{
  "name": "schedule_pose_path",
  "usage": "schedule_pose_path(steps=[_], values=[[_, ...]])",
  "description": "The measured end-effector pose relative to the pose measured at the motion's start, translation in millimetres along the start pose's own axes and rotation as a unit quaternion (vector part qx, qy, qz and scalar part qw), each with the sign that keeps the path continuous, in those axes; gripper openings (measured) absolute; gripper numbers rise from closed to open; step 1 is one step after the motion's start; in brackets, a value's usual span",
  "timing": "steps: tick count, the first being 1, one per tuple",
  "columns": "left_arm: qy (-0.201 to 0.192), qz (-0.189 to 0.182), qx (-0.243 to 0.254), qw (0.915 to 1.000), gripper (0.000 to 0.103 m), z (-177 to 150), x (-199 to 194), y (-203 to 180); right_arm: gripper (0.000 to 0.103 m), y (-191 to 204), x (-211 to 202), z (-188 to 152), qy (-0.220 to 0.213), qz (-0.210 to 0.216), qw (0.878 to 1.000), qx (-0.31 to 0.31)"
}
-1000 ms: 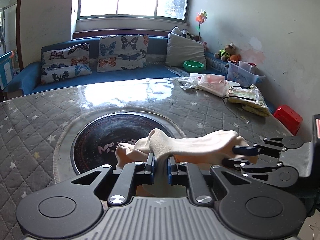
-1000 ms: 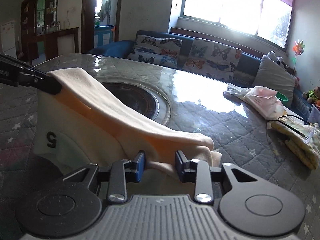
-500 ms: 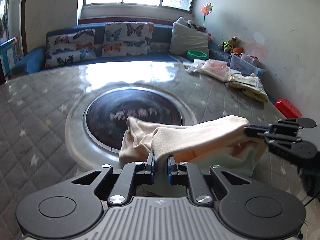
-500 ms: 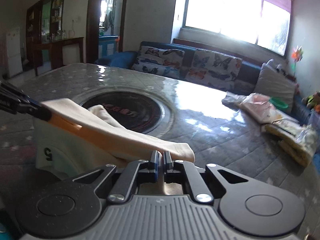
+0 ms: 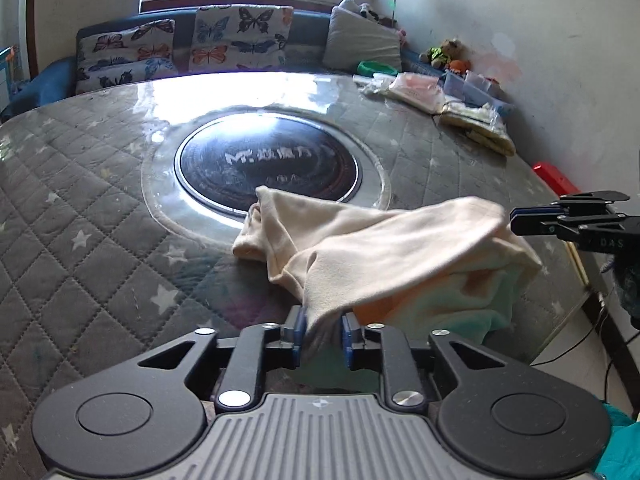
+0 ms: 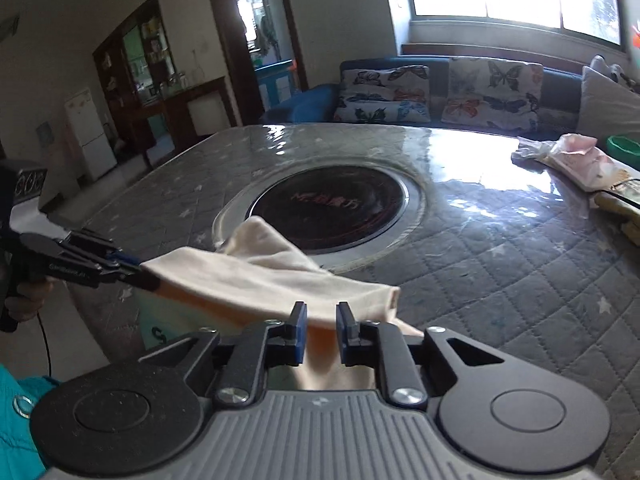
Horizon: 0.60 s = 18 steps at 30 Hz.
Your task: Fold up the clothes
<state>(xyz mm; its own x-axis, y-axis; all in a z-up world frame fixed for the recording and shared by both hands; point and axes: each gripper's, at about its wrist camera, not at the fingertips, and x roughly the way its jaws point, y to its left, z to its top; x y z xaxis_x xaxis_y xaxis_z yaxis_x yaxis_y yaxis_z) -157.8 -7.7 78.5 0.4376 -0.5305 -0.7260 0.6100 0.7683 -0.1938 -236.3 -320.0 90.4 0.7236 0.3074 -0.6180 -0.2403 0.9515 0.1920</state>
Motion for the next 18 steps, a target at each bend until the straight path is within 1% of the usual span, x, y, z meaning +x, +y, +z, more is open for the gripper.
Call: schedule_pose_path(steps=[2,3,4,6,7,8,9,12,14,15,18], values=[[-0.009,0.006,0.007,0.9999,0.031,3,-4,2,0.017,-10,1,1,-0.005,-0.020,1.000,0.007],[-0.013,0.007,0.008,0.9999,0.040,5,-5,4,0.020,-18,4,1,-0.003,-0.028,0.999,0.021],[-0.015,0.006,0.007,0.9998,0.047,6,-7,6,0.026,-25,6,2,-0.001,-0.035,0.999,0.036],[-0.020,0.011,0.004,0.9997,0.049,9,-10,11,0.027,-39,15,-1,0.010,-0.062,0.996,0.055],[-0.023,0.014,0.003,0.9996,0.051,10,-11,14,0.027,-45,19,-6,0.016,-0.064,0.996,0.066],[-0.026,0.019,0.001,0.9995,0.051,12,-13,17,0.027,-51,23,-8,0.016,-0.085,0.993,0.077],[-0.029,0.025,-0.003,0.9993,0.051,14,-13,20,0.028,-58,28,-12,0.036,-0.055,0.994,0.085],[-0.037,0.033,-0.014,0.9987,0.051,25,-5,27,0.028,-70,39,-18,0.039,-0.063,0.990,0.116],[-0.041,0.033,-0.014,0.9985,0.051,35,6,28,0.033,-75,49,-21,0.049,-0.051,0.990,0.122],[-0.043,0.034,-0.011,0.9984,0.051,40,13,27,0.039,-75,51,-22,0.050,-0.052,0.990,0.120],[-0.042,0.034,-0.007,0.9985,0.051,56,38,28,0.040,-73,57,-25,0.056,-0.049,0.990,0.116]])
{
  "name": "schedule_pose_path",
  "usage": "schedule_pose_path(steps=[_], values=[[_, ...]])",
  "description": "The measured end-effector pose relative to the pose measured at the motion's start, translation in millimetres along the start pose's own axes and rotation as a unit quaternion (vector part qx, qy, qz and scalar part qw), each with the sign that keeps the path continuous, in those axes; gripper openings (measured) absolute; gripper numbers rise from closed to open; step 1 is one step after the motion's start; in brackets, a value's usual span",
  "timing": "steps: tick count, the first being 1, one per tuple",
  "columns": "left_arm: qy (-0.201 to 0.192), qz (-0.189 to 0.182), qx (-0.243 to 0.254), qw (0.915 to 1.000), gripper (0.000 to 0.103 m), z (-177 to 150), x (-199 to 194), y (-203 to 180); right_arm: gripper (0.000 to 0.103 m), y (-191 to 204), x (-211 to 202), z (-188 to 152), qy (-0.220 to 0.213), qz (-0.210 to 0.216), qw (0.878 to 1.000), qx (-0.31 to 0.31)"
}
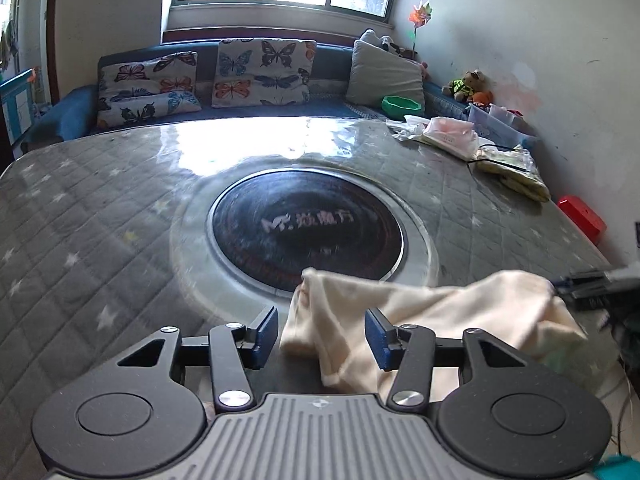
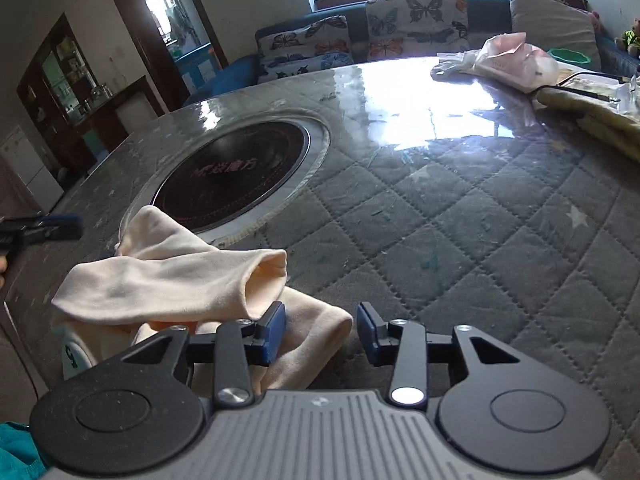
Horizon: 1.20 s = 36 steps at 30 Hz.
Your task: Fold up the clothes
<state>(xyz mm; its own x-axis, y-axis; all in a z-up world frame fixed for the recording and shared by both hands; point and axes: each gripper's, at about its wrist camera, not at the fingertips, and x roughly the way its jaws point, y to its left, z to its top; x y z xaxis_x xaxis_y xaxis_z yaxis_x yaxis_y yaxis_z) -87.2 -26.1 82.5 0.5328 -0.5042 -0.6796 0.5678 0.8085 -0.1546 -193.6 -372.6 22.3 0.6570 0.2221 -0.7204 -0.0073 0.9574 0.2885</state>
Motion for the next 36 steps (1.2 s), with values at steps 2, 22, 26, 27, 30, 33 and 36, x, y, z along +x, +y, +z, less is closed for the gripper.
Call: schedule_pose_path(steps=[2,22,26,27,30,33,36], values=[[0.006,-0.002,0.002,1.0000,0.051,7,19,-1,0.040,1,1,-1,-0.001,0.001,1.000,0.001],[-0.048,-0.025,-0.022,0.9983,0.009,39,45,5,0.010,34,-14,37,-0.103,-0.017,0.993,-0.062],[-0.123,-0.070,-0.027,0.9895,0.009,48,4,6,0.009,51,-44,43,-0.172,-0.003,0.981,-0.093],[-0.139,-0.083,-0.019,0.9867,0.009,45,-6,7,0.009,56,-52,41,-0.185,0.004,0.977,-0.109],[-0.161,-0.112,0.014,0.9805,0.009,28,-28,8,0.009,69,-63,26,-0.167,0.031,0.969,-0.180],[-0.137,-0.118,0.048,0.9823,0.009,2,-32,6,0.009,73,-55,10,-0.116,0.037,0.971,-0.207],[-0.101,-0.120,0.083,0.9842,0.009,-24,-32,-3,0.009,73,-46,-2,-0.067,0.060,0.975,-0.205]])
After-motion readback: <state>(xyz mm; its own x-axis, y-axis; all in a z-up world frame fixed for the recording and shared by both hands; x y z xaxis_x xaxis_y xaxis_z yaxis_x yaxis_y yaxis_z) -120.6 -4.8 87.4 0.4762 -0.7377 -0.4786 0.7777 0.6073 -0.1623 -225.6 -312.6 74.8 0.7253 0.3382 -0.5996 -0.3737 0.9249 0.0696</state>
